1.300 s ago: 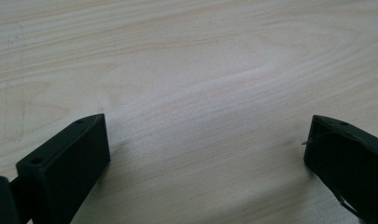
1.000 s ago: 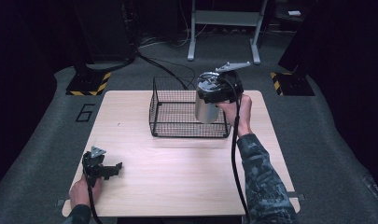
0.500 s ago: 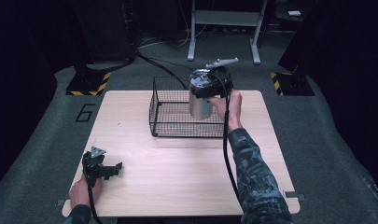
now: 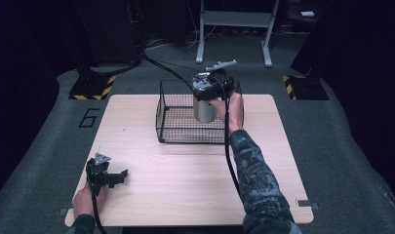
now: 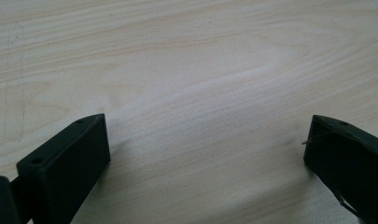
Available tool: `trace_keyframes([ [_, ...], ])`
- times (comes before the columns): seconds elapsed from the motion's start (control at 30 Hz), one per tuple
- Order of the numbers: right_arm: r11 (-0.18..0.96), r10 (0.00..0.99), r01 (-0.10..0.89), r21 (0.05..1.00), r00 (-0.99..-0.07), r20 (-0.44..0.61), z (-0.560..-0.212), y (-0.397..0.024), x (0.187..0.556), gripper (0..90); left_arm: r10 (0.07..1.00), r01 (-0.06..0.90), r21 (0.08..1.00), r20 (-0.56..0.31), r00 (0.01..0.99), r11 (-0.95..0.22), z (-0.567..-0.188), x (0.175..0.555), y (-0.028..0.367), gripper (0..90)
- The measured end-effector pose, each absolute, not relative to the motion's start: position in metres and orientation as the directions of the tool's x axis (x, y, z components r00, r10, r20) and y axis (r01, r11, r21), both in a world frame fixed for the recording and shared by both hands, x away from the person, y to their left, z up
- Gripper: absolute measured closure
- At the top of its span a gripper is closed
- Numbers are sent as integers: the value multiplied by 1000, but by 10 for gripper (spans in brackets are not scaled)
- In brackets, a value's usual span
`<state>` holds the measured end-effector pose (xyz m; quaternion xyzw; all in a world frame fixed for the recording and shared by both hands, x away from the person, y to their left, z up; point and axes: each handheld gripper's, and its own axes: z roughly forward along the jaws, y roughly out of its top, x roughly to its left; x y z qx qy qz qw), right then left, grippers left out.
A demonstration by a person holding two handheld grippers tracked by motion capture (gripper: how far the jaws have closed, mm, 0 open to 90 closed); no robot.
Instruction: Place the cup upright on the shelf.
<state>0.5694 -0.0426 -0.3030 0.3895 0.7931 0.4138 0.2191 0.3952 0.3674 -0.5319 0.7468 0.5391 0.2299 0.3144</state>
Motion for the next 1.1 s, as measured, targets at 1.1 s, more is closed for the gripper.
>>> trace_keyframes([
  [1.1,303,846,514,802,-533,22,-349,-26,605,36,949,668,711,-2,316,-221,-531,395,368,1],
])
